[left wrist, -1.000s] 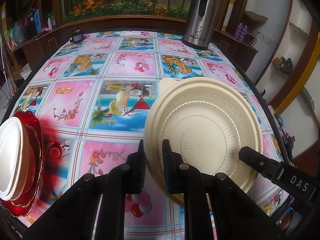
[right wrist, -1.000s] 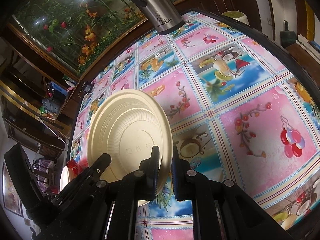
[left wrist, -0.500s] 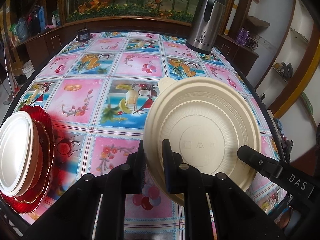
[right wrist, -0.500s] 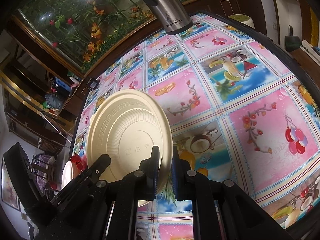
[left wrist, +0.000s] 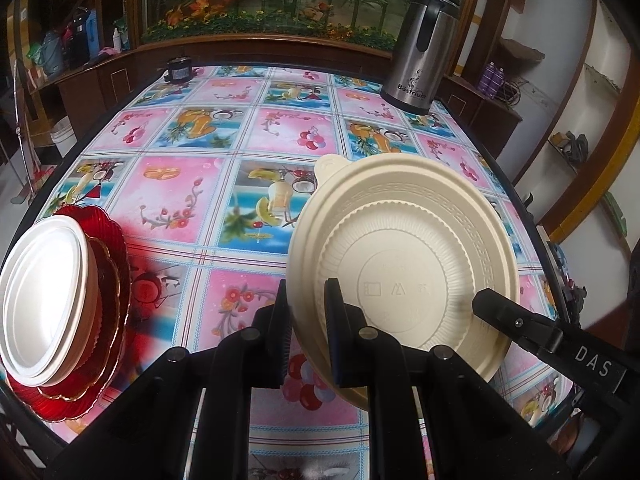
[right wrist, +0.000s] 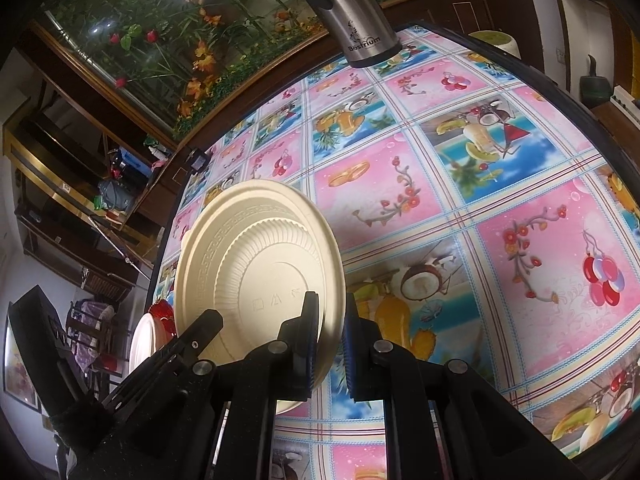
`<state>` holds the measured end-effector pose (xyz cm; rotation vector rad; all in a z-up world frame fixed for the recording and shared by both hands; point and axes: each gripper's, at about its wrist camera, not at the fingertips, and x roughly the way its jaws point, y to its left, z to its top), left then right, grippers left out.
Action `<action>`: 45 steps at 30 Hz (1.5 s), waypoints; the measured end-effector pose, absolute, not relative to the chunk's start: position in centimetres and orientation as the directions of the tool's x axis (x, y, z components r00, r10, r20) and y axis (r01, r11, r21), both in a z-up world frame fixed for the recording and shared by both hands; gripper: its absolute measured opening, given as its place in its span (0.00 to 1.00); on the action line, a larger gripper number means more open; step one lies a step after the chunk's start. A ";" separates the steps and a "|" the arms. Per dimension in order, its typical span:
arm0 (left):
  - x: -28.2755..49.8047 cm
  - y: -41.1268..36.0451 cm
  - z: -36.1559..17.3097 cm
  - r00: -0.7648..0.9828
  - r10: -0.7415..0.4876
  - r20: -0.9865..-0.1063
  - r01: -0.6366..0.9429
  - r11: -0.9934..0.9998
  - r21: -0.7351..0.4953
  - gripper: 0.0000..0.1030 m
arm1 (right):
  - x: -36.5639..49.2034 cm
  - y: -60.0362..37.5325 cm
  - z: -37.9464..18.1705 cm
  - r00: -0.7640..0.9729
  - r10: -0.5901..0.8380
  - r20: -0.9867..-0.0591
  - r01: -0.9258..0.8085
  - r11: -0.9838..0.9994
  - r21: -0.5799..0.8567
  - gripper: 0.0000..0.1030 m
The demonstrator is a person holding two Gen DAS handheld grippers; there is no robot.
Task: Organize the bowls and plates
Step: 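Hold the beige bowl with the left tool beside the plate stack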
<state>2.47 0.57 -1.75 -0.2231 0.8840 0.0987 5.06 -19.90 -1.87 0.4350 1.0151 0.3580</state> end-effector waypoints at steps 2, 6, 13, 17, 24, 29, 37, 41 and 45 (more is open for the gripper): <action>2.3 0.7 -1.7 0.632 -0.005 -0.775 -0.180 0.972 -0.153 0.12 | 5.0 -19.8 -1.8 0.482 0.484 -0.731 -0.090 0.857 0.508 0.11; 2.1 0.8 -1.7 0.632 -0.002 -0.775 -0.185 0.971 -0.153 0.12 | 4.8 -19.5 -1.7 0.482 0.490 -0.726 -0.099 0.854 0.511 0.11; 2.0 1.0 -1.6 0.634 0.003 -0.773 -0.188 0.970 -0.151 0.12 | 4.9 -19.4 -1.7 0.479 0.497 -0.724 -0.104 0.850 0.516 0.11; 1.6 1.4 -1.5 0.636 0.017 -0.772 -0.202 0.969 -0.145 0.12 | 4.8 -19.1 -1.7 0.475 0.508 -0.719 -0.114 0.845 0.522 0.11; 0.9 2.4 -1.3 0.638 0.039 -0.769 -0.232 0.962 -0.143 0.12 | 4.7 -18.0 -1.6 0.458 0.533 -0.711 -0.146 0.835 0.531 0.10; 0.2 3.5 -0.8 0.644 0.052 -0.763 -0.256 0.955 -0.151 0.12 | 4.6 -16.9 -1.3 0.448 0.549 -0.705 -0.176 0.828 0.532 0.10; -1.2 5.3 0.1 0.655 0.073 -0.752 -0.295 0.941 -0.165 0.12 | 4.3 -14.7 -0.6 0.431 0.576 -0.695 -0.228 0.815 0.533 0.10; -2.0 6.1 0.4 0.659 0.075 -0.749 -0.307 0.935 -0.177 0.12 | 4.2 -13.9 -0.4 0.424 0.584 -0.692 -0.248 0.810 0.532 0.10; -2.7 6.7 0.8 0.667 0.073 -0.741 -0.312 0.931 -0.189 0.12 | 3.9 -13.2 -0.1 0.418 0.590 -0.690 -0.263 0.806 0.530 0.10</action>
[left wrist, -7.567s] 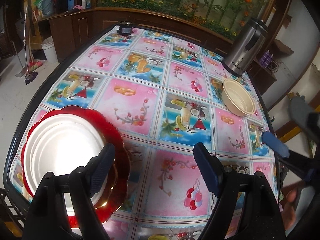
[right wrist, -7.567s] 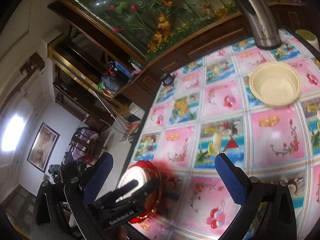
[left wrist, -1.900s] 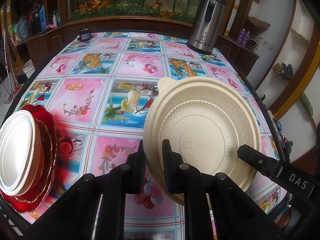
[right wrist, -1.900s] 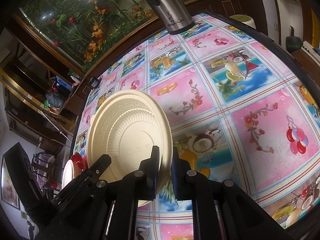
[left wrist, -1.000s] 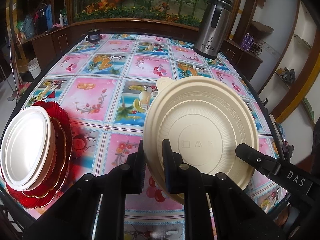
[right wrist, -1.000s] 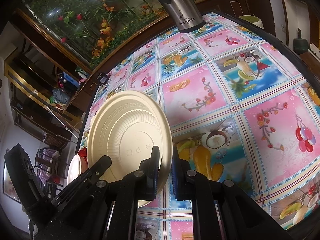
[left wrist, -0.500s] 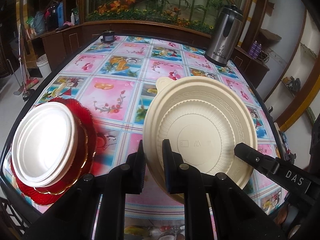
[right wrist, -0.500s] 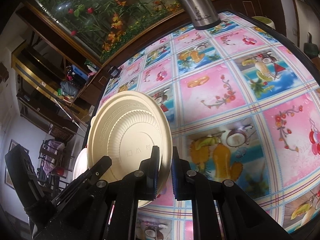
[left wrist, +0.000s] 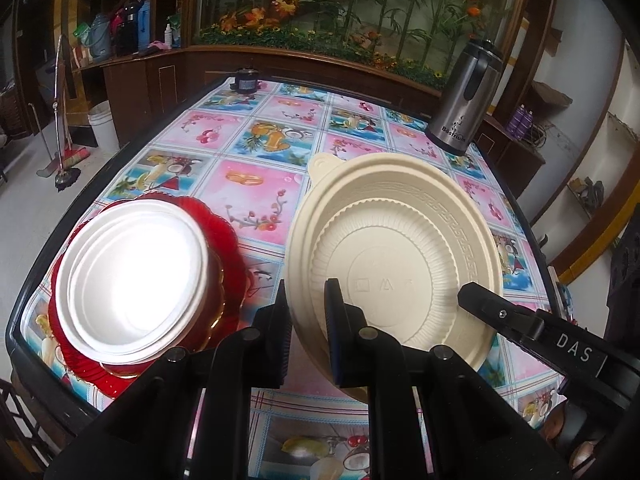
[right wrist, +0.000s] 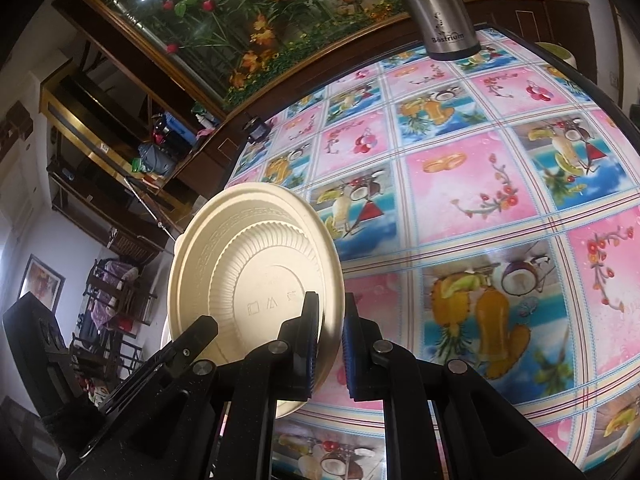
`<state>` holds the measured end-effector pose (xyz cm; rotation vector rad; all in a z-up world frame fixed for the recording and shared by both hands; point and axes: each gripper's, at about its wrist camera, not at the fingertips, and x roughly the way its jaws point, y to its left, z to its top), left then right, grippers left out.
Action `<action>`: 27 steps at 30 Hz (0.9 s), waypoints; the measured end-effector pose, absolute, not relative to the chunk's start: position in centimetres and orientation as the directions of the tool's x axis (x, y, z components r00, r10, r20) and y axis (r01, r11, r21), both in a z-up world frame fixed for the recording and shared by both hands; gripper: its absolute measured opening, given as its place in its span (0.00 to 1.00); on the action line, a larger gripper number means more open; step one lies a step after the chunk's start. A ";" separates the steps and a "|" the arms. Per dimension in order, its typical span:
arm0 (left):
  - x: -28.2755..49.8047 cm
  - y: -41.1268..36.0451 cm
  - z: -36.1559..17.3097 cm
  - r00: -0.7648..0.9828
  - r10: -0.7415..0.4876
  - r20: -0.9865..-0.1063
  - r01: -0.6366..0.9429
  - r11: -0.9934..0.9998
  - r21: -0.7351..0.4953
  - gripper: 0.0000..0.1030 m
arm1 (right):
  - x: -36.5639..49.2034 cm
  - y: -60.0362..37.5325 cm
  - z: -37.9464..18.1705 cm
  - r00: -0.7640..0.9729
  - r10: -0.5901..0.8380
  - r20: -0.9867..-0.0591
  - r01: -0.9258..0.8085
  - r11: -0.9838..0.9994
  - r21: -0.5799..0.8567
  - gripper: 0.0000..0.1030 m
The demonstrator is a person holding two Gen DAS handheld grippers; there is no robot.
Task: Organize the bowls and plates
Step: 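Hold the beige bowl with the left tool beside the plate stack, then carry the beige bowl with the left tool over the plate stack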
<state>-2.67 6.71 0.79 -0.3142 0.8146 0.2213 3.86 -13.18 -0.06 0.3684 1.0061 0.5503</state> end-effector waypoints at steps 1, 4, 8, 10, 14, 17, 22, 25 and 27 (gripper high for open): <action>-2.9 6.8 0.9 0.669 0.073 -0.740 -0.313 0.930 -0.192 0.12 | 3.8 -13.0 0.1 0.418 0.592 -0.689 -0.267 0.805 0.530 0.10; -3.3 7.3 1.1 0.671 0.070 -0.738 -0.317 0.927 -0.201 0.13 | 3.3 -12.6 0.4 0.417 0.596 -0.686 -0.281 0.803 0.526 0.10; -3.8 7.8 1.3 0.676 0.075 -0.733 -0.327 0.922 -0.208 0.13 | 3.1 -12.0 0.8 0.412 0.605 -0.682 -0.298 0.796 0.527 0.10; -4.0 8.0 1.5 0.680 0.080 -0.728 -0.333 0.919 -0.210 0.13 | 3.0 -11.8 1.0 0.412 0.608 -0.679 -0.306 0.794 0.525 0.10; -4.7 8.6 2.0 0.690 0.090 -0.718 -0.346 0.913 -0.218 0.13 | 2.6 -11.1 1.6 0.413 0.616 -0.671 -0.326 0.788 0.523 0.10; -5.1 9.2 2.3 0.696 0.098 -0.711 -0.355 0.908 -0.223 0.12 | 2.5 -10.3 2.0 0.411 0.623 -0.666 -0.340 0.783 0.522 0.10; -5.6 10.4 2.3 0.698 0.113 -0.707 -0.377 0.898 -0.228 0.12 | 2.3 -8.9 2.2 0.400 0.632 -0.664 -0.366 0.774 0.516 0.10; -5.9 11.2 2.1 0.694 0.122 -0.710 -0.395 0.888 -0.233 0.12 | 2.1 -7.8 2.4 0.393 0.632 -0.667 -0.385 0.772 0.505 0.10; -6.2 11.8 2.1 0.693 0.131 -0.709 -0.407 0.883 -0.234 0.13 | 1.9 -6.9 2.5 0.389 0.633 -0.669 -0.401 0.770 0.495 0.10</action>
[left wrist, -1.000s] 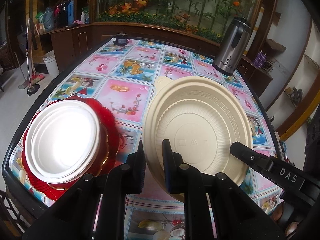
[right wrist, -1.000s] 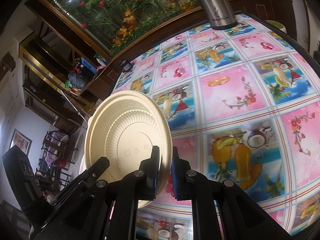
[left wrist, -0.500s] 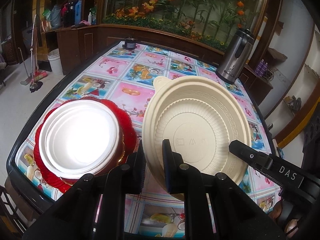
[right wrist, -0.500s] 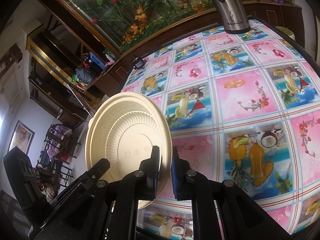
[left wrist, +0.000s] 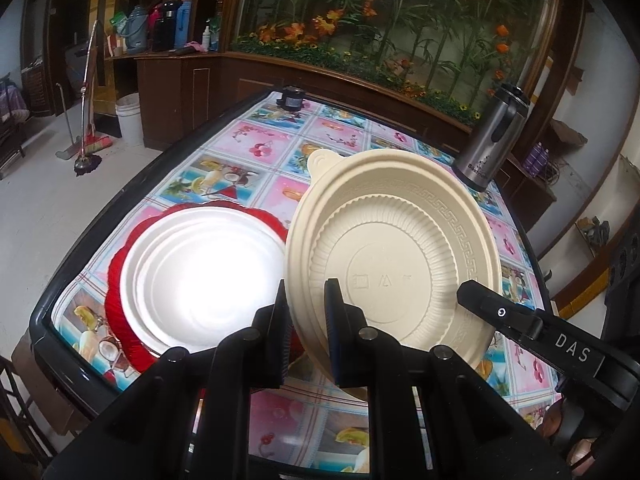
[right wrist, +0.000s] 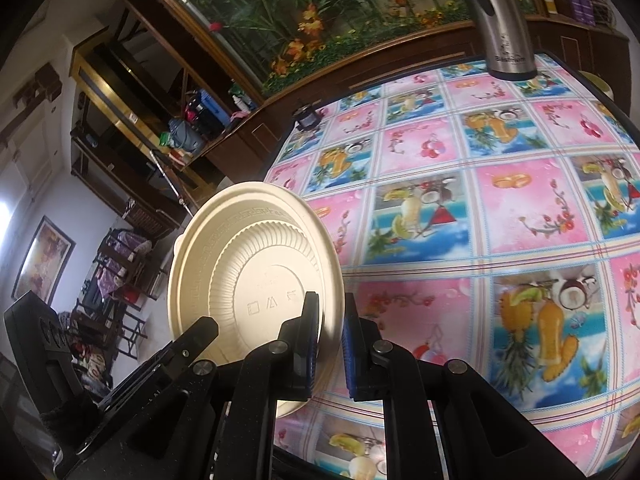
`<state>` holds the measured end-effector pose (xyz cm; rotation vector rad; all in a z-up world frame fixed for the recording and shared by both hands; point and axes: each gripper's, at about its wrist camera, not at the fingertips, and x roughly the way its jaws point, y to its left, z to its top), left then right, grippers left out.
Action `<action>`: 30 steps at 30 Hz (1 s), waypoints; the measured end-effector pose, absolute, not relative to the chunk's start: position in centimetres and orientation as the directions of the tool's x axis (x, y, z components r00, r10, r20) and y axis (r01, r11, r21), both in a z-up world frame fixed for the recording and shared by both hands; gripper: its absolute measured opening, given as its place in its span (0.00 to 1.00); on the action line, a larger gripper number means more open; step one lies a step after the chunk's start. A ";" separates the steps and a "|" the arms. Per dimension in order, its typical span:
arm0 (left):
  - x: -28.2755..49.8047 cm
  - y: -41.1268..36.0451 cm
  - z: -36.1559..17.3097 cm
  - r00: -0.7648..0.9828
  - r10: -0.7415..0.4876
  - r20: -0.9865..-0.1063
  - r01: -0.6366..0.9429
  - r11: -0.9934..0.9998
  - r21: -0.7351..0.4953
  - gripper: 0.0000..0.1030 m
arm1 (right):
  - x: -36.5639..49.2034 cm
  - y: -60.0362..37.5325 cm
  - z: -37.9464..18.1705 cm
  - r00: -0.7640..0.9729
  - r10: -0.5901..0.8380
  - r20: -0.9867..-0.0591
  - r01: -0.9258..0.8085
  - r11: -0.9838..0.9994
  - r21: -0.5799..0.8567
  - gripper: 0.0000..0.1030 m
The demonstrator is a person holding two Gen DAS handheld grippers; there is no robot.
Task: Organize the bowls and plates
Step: 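Carry the beige bowl with the left tool over the plate stack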
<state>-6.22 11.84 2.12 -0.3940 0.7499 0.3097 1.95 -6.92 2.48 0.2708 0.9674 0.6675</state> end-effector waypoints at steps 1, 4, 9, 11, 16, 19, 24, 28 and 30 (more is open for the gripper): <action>-6.4 12.1 2.1 0.692 0.135 -0.709 -0.412 0.880 -0.235 0.13 | 1.8 -6.6 2.5 0.387 0.633 -0.670 -0.408 0.770 0.491 0.10; -6.9 13.0 2.1 0.689 0.149 -0.709 -0.432 0.870 -0.237 0.12 | 1.6 -5.3 2.7 0.377 0.638 -0.672 -0.430 0.763 0.483 0.10; -7.9 14.5 1.9 0.684 0.172 -0.709 -0.463 0.854 -0.239 0.13 | 1.2 -3.4 2.7 0.357 0.646 -0.675 -0.462 0.750 0.474 0.10; -8.1 15.0 1.9 0.681 0.183 -0.709 -0.474 0.848 -0.237 0.13 | 1.0 -2.6 2.8 0.348 0.650 -0.676 -0.474 0.744 0.470 0.10; -8.8 16.1 2.0 0.668 0.216 -0.712 -0.508 0.832 -0.223 0.13 | 0.6 -0.9 2.9 0.327 0.660 -0.676 -0.501 0.728 0.468 0.10; -9.3 16.8 2.0 0.661 0.236 -0.712 -0.525 0.824 -0.214 0.13 | 0.2 0.2 2.9 0.312 0.666 -0.677 -0.517 0.717 0.468 0.10; -9.9 17.7 2.2 0.651 0.265 -0.712 -0.549 0.812 -0.199 0.13 | 0.0 1.9 3.0 0.290 0.676 -0.677 -0.536 0.701 0.470 0.10; -10.1 18.1 2.1 0.646 0.278 -0.711 -0.558 0.808 -0.191 0.13 | -0.3 2.7 3.0 0.280 0.681 -0.677 -0.544 0.693 0.472 0.10; -10.1 18.3 2.0 0.644 0.281 -0.712 -0.561 0.806 -0.189 0.13 | -0.4 3.0 2.9 0.278 0.681 -0.678 -0.547 0.692 0.471 0.10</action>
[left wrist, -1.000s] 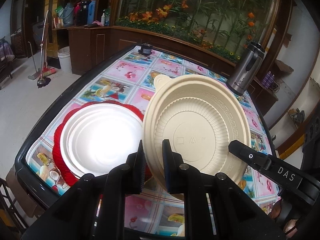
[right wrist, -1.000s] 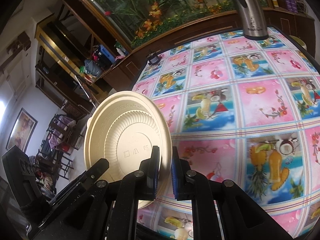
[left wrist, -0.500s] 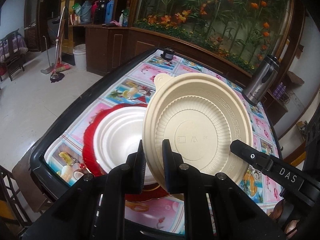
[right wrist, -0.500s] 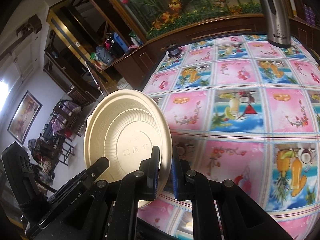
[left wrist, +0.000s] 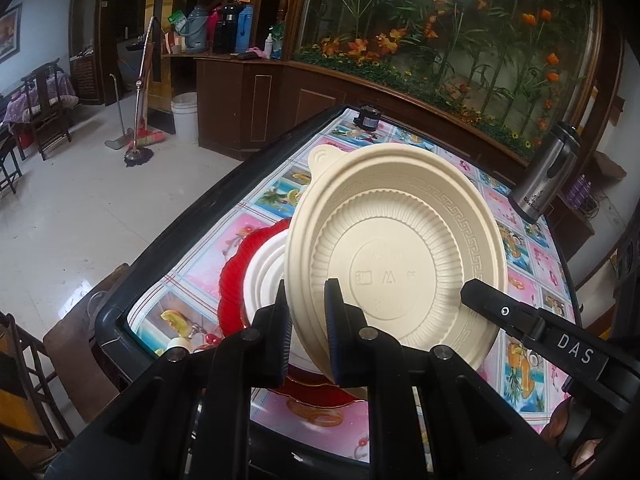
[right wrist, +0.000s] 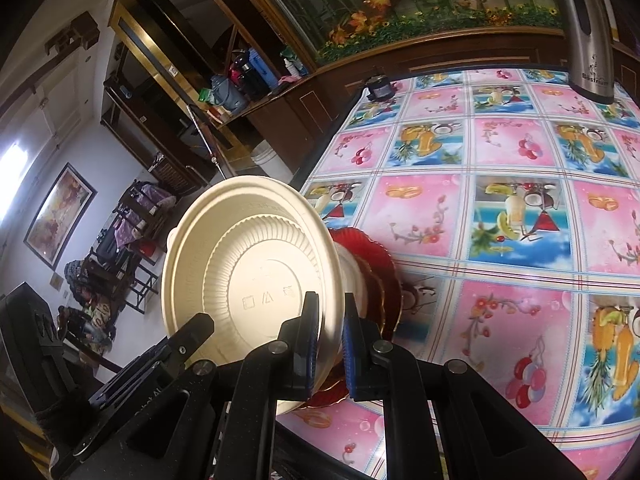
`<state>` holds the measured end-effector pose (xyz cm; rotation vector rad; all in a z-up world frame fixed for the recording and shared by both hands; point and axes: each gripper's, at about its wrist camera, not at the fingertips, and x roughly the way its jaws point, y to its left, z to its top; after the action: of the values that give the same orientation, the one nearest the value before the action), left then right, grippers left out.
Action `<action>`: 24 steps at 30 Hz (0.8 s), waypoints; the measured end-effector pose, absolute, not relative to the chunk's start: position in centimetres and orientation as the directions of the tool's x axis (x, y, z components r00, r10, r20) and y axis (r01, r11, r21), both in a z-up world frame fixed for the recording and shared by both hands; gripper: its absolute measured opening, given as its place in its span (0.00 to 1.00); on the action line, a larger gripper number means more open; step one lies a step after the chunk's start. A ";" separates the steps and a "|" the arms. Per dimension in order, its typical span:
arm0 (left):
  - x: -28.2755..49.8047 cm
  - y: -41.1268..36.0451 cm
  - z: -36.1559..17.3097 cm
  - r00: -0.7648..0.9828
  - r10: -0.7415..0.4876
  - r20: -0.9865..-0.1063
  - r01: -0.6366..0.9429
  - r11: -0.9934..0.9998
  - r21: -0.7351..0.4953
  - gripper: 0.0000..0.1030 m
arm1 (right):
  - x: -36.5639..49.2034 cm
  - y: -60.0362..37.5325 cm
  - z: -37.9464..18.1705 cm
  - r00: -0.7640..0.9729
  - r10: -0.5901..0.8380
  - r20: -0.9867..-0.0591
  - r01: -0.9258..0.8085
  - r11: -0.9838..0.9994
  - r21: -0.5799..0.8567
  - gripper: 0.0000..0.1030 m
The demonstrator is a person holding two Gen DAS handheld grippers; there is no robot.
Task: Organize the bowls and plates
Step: 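Carry the beige bowl with the left tool over the plate stack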
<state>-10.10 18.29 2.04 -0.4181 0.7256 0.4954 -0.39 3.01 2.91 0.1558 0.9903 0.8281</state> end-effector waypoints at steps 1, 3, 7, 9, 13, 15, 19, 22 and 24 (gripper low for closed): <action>-10.1 18.4 2.0 0.643 0.283 -0.712 -0.562 0.805 -0.188 0.13 | -0.4 3.1 2.9 0.276 0.681 -0.679 -0.547 0.692 0.472 0.10; -10.3 18.5 1.9 0.639 0.286 -0.714 -0.565 0.805 -0.183 0.13 | -0.5 3.3 2.8 0.273 0.681 -0.680 -0.548 0.691 0.471 0.10; -10.5 18.6 1.7 0.635 0.290 -0.716 -0.568 0.804 -0.178 0.13 | -0.5 3.6 2.5 0.267 0.679 -0.684 -0.548 0.691 0.472 0.10; -10.6 18.8 1.6 0.633 0.290 -0.718 -0.570 0.802 -0.179 0.13 | -0.6 3.7 2.3 0.264 0.678 -0.687 -0.547 0.691 0.472 0.10; -10.8 19.0 1.6 0.634 0.289 -0.718 -0.571 0.800 -0.183 0.13 | -0.7 4.1 2.2 0.259 0.678 -0.688 -0.551 0.689 0.471 0.10; -10.8 19.1 2.0 0.639 0.296 -0.710 -0.572 0.800 -0.181 0.13 | -0.6 4.2 2.4 0.258 0.679 -0.687 -0.553 0.687 0.472 0.10; -10.8 19.3 2.6 0.646 0.303 -0.701 -0.571 0.801 -0.180 0.13 | -0.7 4.8 3.6 0.272 0.686 -0.675 -0.567 0.681 0.463 0.10; -10.5 19.7 2.3 0.639 0.307 -0.705 -0.578 0.797 -0.177 0.13 | -0.6 5.1 4.0 0.265 0.691 -0.673 -0.572 0.674 0.467 0.10; -10.4 20.2 1.9 0.630 0.304 -0.715 -0.583 0.793 -0.176 0.13 | -0.4 5.4 3.7 0.261 0.689 -0.676 -0.572 0.675 0.467 0.10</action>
<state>-10.36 20.19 1.94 -0.4167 0.7271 0.5246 -0.44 5.35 3.74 0.1377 0.9882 0.8569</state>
